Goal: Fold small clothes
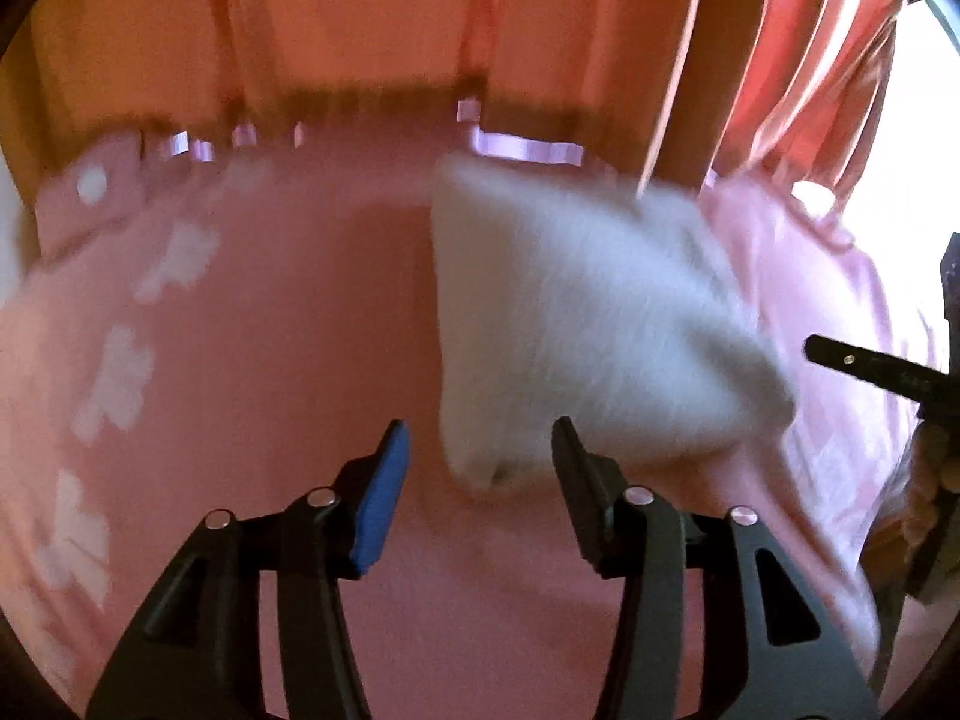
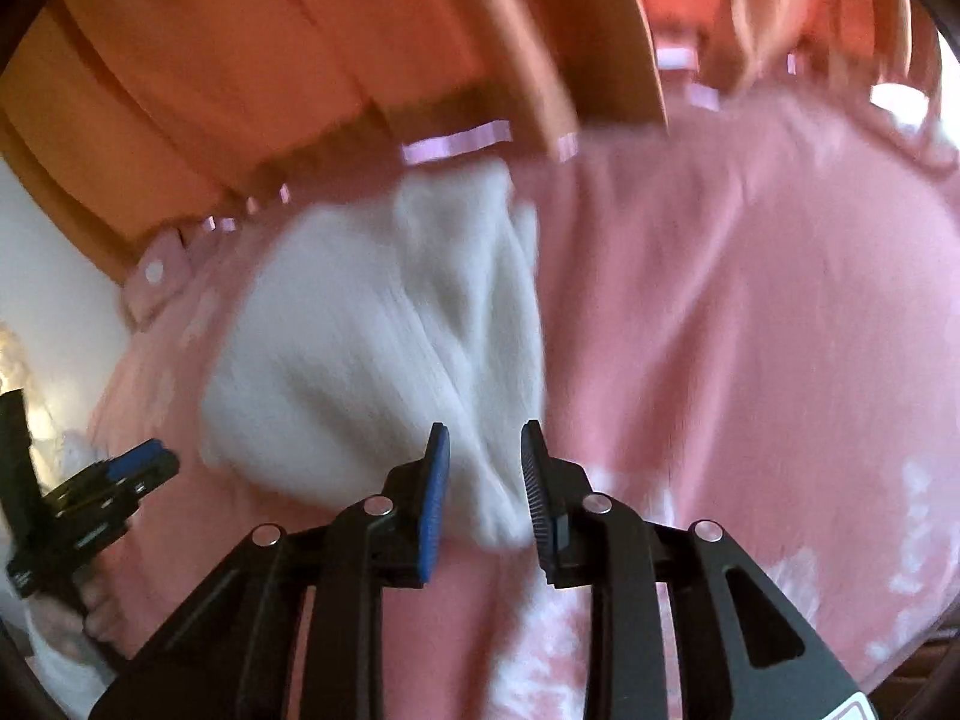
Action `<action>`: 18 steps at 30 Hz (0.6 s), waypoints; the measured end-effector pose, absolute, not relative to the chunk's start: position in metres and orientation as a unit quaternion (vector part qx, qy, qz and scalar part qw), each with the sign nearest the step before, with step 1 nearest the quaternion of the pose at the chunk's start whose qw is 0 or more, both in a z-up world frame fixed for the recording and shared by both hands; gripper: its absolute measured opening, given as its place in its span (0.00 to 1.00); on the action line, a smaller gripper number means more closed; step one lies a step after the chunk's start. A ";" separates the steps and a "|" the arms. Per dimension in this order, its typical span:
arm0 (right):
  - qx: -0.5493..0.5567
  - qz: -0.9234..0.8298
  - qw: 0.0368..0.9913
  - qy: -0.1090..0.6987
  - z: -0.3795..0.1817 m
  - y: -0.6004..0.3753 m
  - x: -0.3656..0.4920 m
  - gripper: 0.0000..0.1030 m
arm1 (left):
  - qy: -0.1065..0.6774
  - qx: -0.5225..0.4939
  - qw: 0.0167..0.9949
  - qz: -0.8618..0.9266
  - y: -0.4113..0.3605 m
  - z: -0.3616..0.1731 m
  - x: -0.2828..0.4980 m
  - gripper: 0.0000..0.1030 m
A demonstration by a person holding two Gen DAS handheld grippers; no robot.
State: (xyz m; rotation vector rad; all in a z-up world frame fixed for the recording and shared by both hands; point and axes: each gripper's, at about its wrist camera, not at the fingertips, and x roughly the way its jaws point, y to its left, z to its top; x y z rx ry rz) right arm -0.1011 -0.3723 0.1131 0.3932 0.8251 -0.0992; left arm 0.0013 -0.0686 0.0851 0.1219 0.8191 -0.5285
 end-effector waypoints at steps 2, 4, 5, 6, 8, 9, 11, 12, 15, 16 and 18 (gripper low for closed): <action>0.179 -0.044 0.908 0.376 0.132 -0.362 -0.077 0.24 | 0.369 0.062 0.890 -0.262 -0.087 0.101 0.011 0.57; 0.175 -0.054 0.910 0.373 0.138 -0.356 -0.048 0.23 | 0.365 0.078 0.891 -0.257 -0.107 0.098 0.025 0.57; 0.178 -0.054 0.908 0.374 0.137 -0.354 -0.029 0.23 | 0.373 0.087 0.890 -0.248 -0.121 0.089 0.037 0.57; 0.183 -0.055 0.906 0.378 0.132 -0.355 -0.015 0.23 | 0.387 0.094 0.884 -0.244 -0.130 0.078 0.045 0.57; 0.194 -0.073 0.884 0.418 0.098 -0.365 0.024 0.23 | 0.416 0.093 0.872 -0.240 -0.139 0.059 0.059 0.58; 0.192 -0.083 0.872 0.443 0.080 -0.366 0.035 0.23 | 0.425 0.091 0.868 -0.241 -0.142 0.047 0.065 0.61; 0.195 -0.093 0.851 0.479 0.041 -0.373 0.055 0.17 | 0.413 0.104 0.872 -0.240 -0.143 0.039 0.069 0.67; 0.197 -0.092 0.855 0.470 0.044 -0.373 0.056 0.17 | 0.411 0.106 0.872 -0.244 -0.143 0.039 0.070 0.69; 0.200 -0.087 0.876 0.430 0.077 -0.370 0.034 0.20 | 0.413 0.098 0.870 -0.252 -0.138 0.036 0.075 0.75; 0.211 -0.080 0.880 0.417 0.086 -0.370 0.021 0.20 | 0.414 0.095 0.869 -0.255 -0.137 0.035 0.076 0.76; 0.212 -0.083 0.876 0.425 0.084 -0.369 0.008 0.22 | 0.412 0.089 0.868 -0.263 -0.133 0.034 0.078 0.77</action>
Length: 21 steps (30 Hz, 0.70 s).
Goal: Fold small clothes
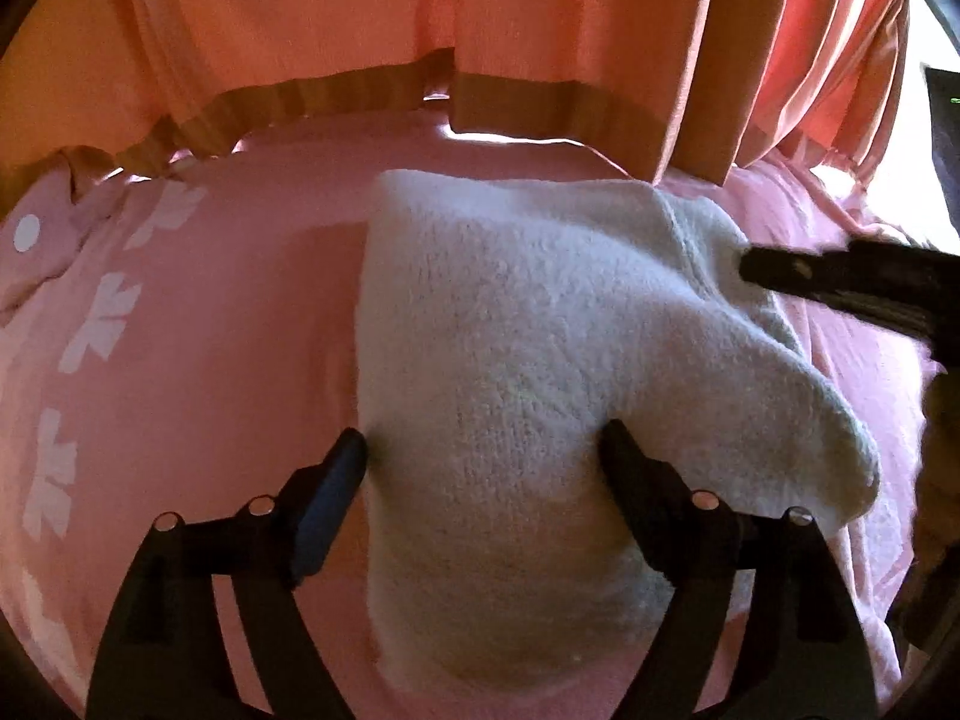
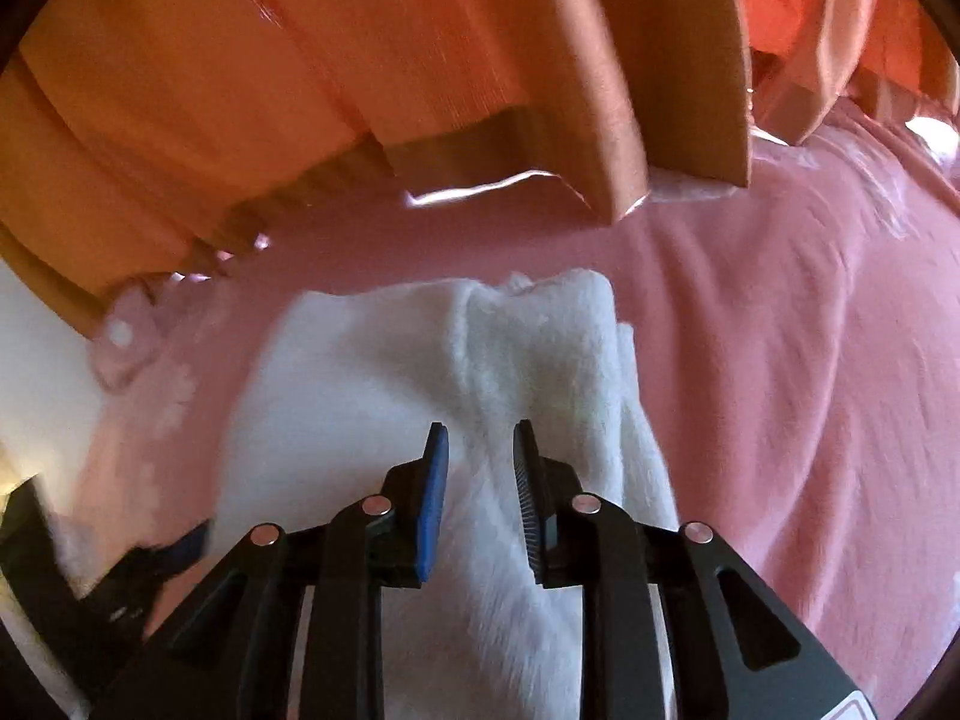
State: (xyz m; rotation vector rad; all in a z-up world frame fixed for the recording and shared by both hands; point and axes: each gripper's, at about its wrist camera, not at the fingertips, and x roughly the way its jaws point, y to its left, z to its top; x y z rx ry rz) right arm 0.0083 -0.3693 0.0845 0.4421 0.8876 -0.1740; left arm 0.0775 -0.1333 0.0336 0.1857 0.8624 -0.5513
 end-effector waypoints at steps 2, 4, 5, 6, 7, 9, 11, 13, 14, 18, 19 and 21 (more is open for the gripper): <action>0.198 -0.092 0.860 0.461 0.065 -0.365 0.002 0.25 | 0.413 0.085 0.867 -0.266 -0.133 0.033 0.078 0.78; 0.188 -0.096 0.860 0.464 0.053 -0.362 -0.002 0.25 | 0.417 0.083 0.863 -0.271 -0.131 0.033 0.077 0.78; 0.187 -0.101 0.862 0.461 0.059 -0.362 -0.004 0.24 | 0.417 0.085 0.863 -0.272 -0.131 0.033 0.076 0.78; 0.194 -0.107 0.864 0.452 0.069 -0.361 -0.010 0.24 | 0.417 0.084 0.864 -0.271 -0.129 0.034 0.075 0.78; 0.201 -0.107 0.872 0.433 0.082 -0.360 -0.019 0.25 | 0.418 0.083 0.864 -0.269 -0.129 0.035 0.074 0.78; 0.198 -0.103 0.878 0.424 0.090 -0.356 -0.032 0.26 | 0.419 0.081 0.864 -0.267 -0.127 0.038 0.072 0.78; 0.194 -0.105 0.867 0.448 0.078 -0.348 -0.040 0.27 | 0.419 0.083 0.864 -0.266 -0.125 0.038 0.069 0.78; 0.199 -0.108 0.853 0.470 0.056 -0.349 -0.038 0.27 | 0.422 0.082 0.863 -0.266 -0.126 0.037 0.068 0.78; 0.201 -0.112 0.854 0.467 0.057 -0.348 -0.040 0.27 | 0.425 0.081 0.861 -0.266 -0.126 0.036 0.067 0.78; 0.203 -0.110 0.866 0.445 0.094 -0.343 -0.056 0.30 | 0.425 0.078 0.862 -0.266 -0.122 0.041 0.063 0.76; 0.204 -0.105 0.866 0.445 0.095 -0.342 -0.060 0.31 | 0.425 0.077 0.861 -0.267 -0.121 0.042 0.061 0.76; 0.202 -0.109 0.853 0.470 0.079 -0.341 -0.060 0.35 | 0.426 0.077 0.859 -0.272 -0.119 0.042 0.058 0.76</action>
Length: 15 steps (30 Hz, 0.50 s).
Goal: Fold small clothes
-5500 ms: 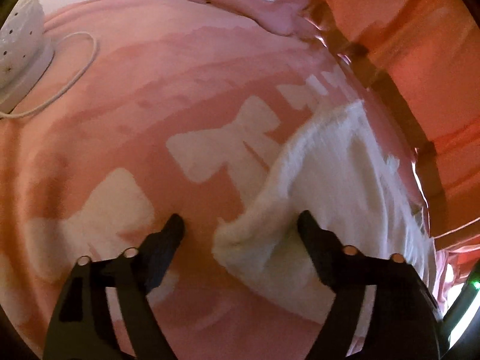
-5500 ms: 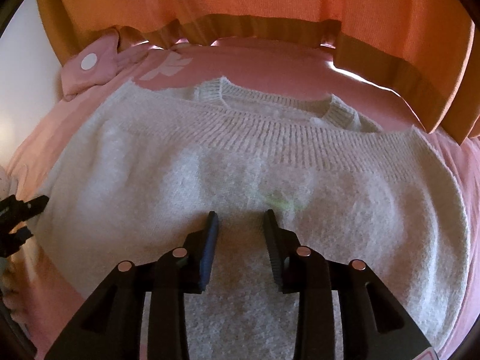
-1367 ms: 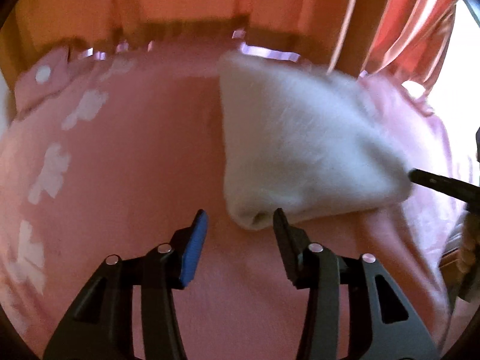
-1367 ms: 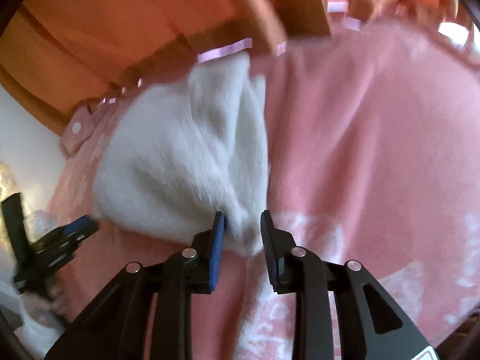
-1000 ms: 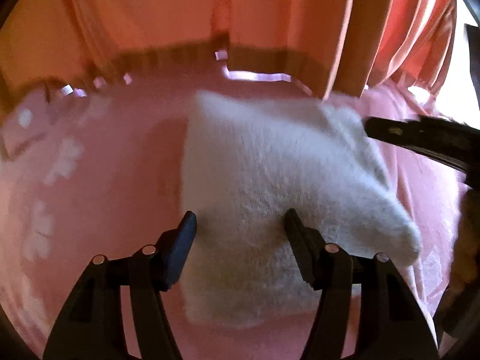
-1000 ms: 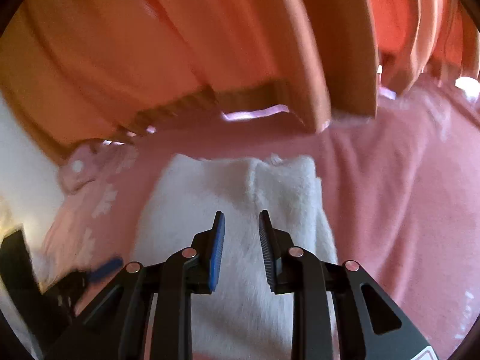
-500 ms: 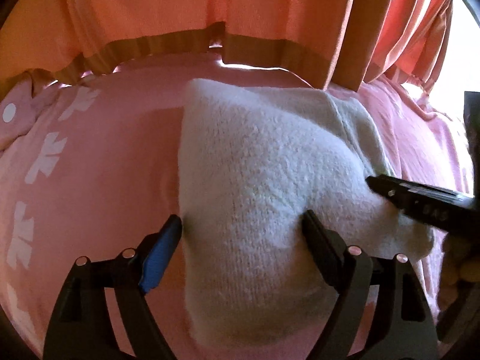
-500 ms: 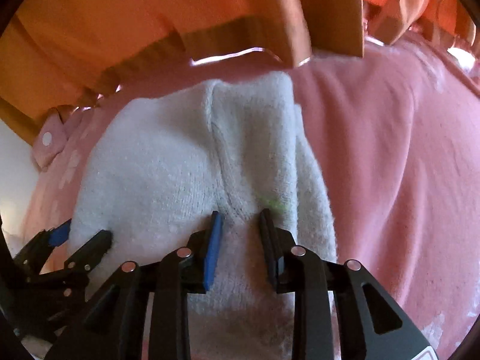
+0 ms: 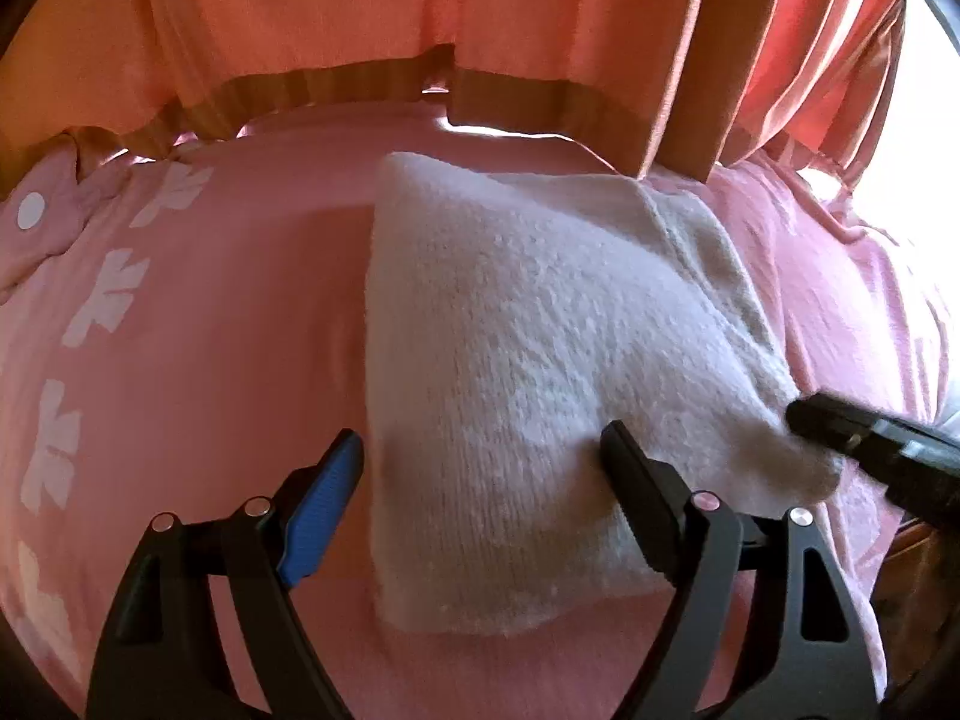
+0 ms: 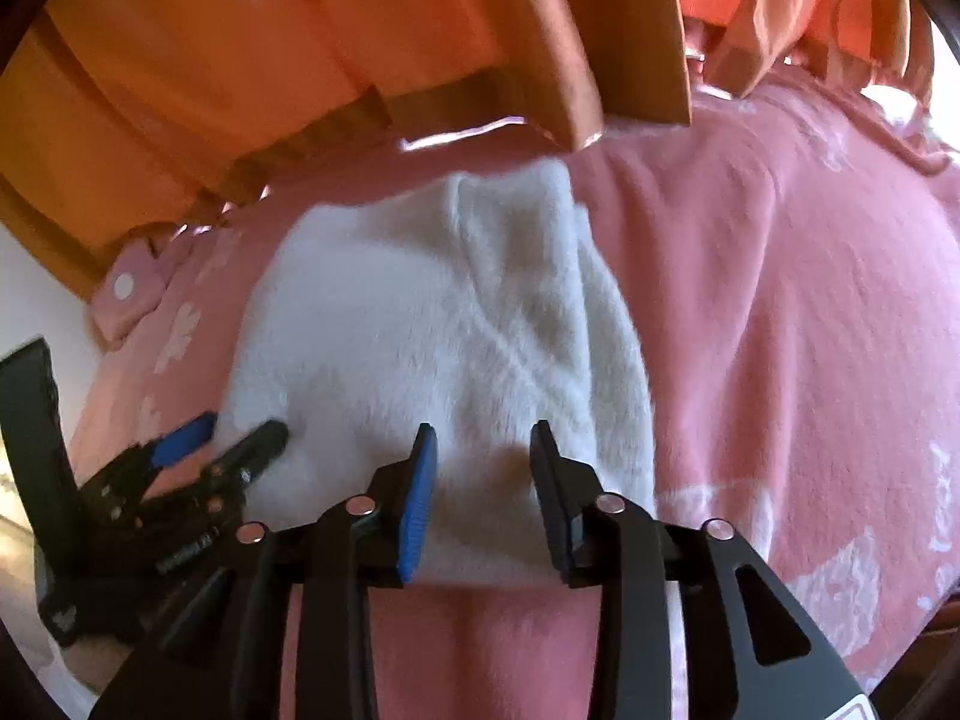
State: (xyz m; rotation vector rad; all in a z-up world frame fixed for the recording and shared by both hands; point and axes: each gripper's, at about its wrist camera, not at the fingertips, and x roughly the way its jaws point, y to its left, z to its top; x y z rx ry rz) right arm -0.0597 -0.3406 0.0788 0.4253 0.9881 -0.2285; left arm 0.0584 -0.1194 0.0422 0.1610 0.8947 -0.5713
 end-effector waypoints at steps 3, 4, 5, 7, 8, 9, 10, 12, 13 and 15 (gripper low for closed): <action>0.186 -0.118 0.846 0.486 0.055 -0.337 -0.053 0.36 | 0.433 0.080 0.854 -0.277 -0.120 0.036 0.058 0.77; 0.175 -0.121 0.848 0.485 0.060 -0.334 -0.055 0.36 | 0.435 0.078 0.854 -0.275 -0.119 0.034 0.058 0.77; 0.168 -0.124 0.856 0.473 0.072 -0.331 -0.058 0.36 | 0.436 0.076 0.854 -0.275 -0.118 0.035 0.058 0.77; 0.182 -0.122 0.871 0.440 0.090 -0.334 -0.064 0.38 | 0.435 0.073 0.853 -0.278 -0.115 0.039 0.058 0.77; 0.192 -0.124 0.873 0.430 0.096 -0.339 -0.063 0.43 | 0.434 0.073 0.853 -0.279 -0.115 0.041 0.058 0.77; 0.199 -0.128 0.875 0.422 0.100 -0.346 -0.060 0.47 | 0.434 0.074 0.853 -0.280 -0.115 0.042 0.059 0.77; 0.203 -0.134 0.876 0.416 0.102 -0.352 -0.055 0.49 | 0.435 0.073 0.853 -0.280 -0.115 0.041 0.059 0.78; 0.215 -0.145 0.872 0.415 0.099 -0.369 -0.036 0.51 | 0.439 0.069 0.852 -0.277 -0.115 0.038 0.060 0.79; 0.222 -0.148 0.866 0.423 0.091 -0.378 -0.021 0.52 | 0.439 0.069 0.852 -0.277 -0.115 0.038 0.059 0.79; 0.231 -0.149 0.859 0.432 0.076 -0.385 0.004 0.52 | 0.437 0.073 0.852 -0.278 -0.115 0.039 0.058 0.79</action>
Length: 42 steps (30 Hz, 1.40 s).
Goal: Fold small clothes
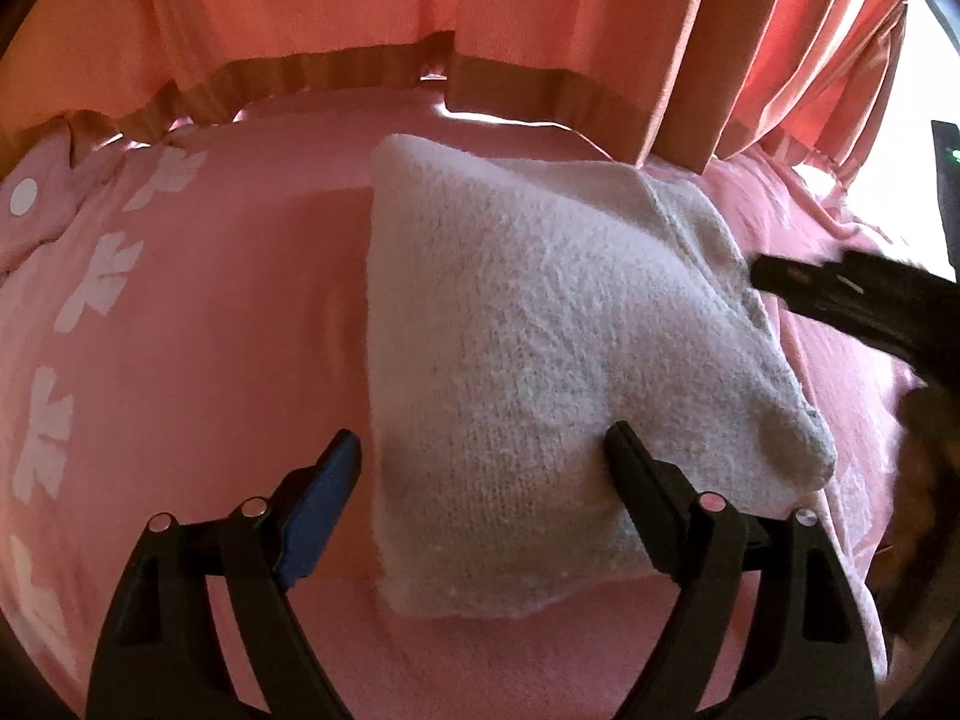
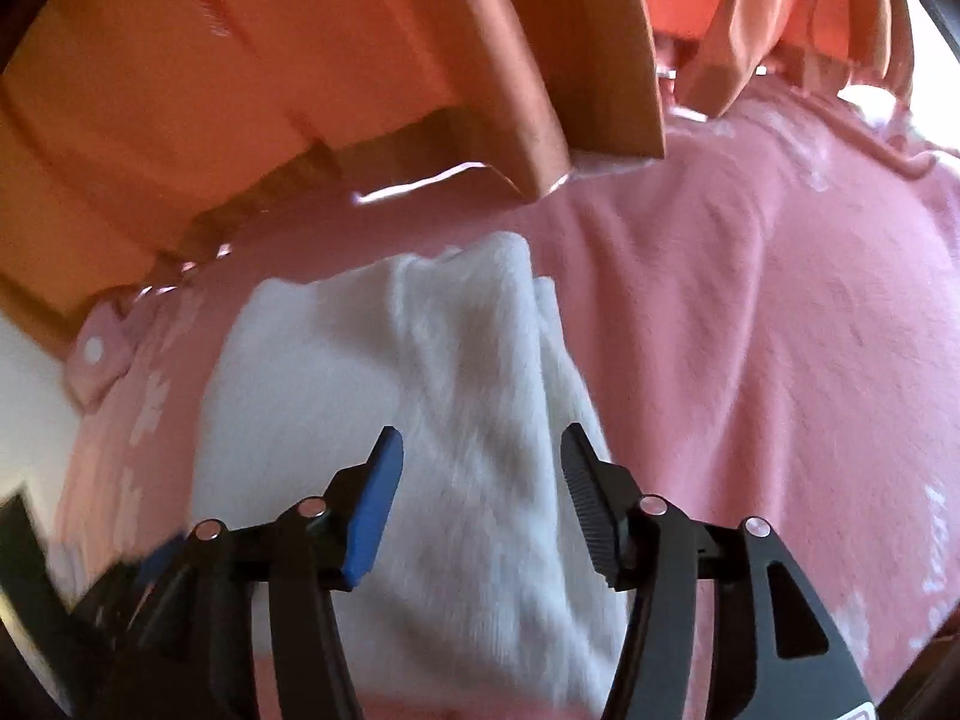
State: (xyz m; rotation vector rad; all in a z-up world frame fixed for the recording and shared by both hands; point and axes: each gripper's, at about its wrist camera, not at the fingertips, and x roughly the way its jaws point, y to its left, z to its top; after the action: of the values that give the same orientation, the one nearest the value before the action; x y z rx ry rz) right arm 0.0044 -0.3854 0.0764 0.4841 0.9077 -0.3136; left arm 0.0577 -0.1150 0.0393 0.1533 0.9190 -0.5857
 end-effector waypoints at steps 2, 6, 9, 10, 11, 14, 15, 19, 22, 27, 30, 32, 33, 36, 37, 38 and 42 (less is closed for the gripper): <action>0.234 -0.150 0.854 0.439 0.059 -0.390 0.022 0.41 | 0.437 0.073 0.852 -0.280 -0.116 0.040 0.058 0.79; 0.228 -0.139 0.887 0.376 0.084 -0.381 0.016 0.09 | 0.439 0.068 0.850 -0.282 -0.114 0.040 0.062 0.80; 0.217 -0.142 0.903 0.343 0.096 -0.384 0.009 0.09 | 0.439 0.064 0.852 -0.278 -0.114 0.038 0.066 0.85; 0.222 -0.146 0.893 0.364 0.083 -0.390 0.015 0.09 | 0.439 0.063 0.853 -0.276 -0.115 0.037 0.067 0.86; 0.224 -0.155 0.873 0.404 0.059 -0.397 0.025 0.09 | 0.441 0.062 0.852 -0.276 -0.115 0.035 0.067 0.86; 0.223 -0.158 0.866 0.420 0.047 -0.396 0.023 0.11 | 0.442 0.064 0.851 -0.277 -0.117 0.032 0.067 0.86; 0.220 -0.156 0.874 0.405 0.060 -0.392 0.016 0.14 | 0.439 0.068 0.853 -0.274 -0.119 0.032 0.065 0.86; 0.212 -0.134 0.894 0.373 0.097 -0.367 -0.034 0.19 | 0.435 0.071 0.856 -0.270 -0.118 0.034 0.064 0.86; 0.190 -0.134 0.883 0.407 0.083 -0.351 -0.056 0.19 | 0.436 0.070 0.855 -0.271 -0.118 0.033 0.063 0.86; 0.168 -0.144 0.862 0.455 0.043 -0.343 -0.047 0.18 | 0.434 0.072 0.857 -0.269 -0.117 0.033 0.063 0.87; 0.195 -0.146 0.878 0.412 0.064 -0.348 -0.059 0.43 | 0.433 0.072 0.857 -0.268 -0.117 0.035 0.062 0.86; 0.214 -0.165 0.885 0.379 0.070 -0.360 -0.066 0.77 | 0.437 0.060 0.854 -0.276 -0.115 0.037 0.063 0.87; 0.219 -0.178 0.884 0.373 0.069 -0.365 -0.067 0.81 | 0.441 0.046 0.849 -0.286 -0.113 0.038 0.066 0.88; 0.267 -0.172 0.862 0.394 0.048 -0.384 -0.060 0.81 | 0.466 -0.012 0.829 -0.310 -0.104 0.035 0.079 0.91; 0.284 -0.162 0.856 0.401 0.040 -0.388 -0.057 0.81 | 0.473 -0.030 0.823 -0.312 -0.101 0.032 0.084 0.91; 0.300 -0.154 0.847 0.410 0.029 -0.391 -0.054 0.81 | 0.480 -0.045 0.819 -0.312 -0.098 0.028 0.089 0.91; 0.350 -0.129 0.824 0.426 0.004 -0.396 -0.046 0.83 | 0.511 -0.091 0.791 -0.324 -0.094 0.005 0.108 0.96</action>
State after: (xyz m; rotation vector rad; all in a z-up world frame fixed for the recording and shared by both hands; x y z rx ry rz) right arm -0.0458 -0.3959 0.0039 0.7446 0.9046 -0.2739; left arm 0.1077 -0.0936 0.0052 -0.1959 1.0988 -0.6977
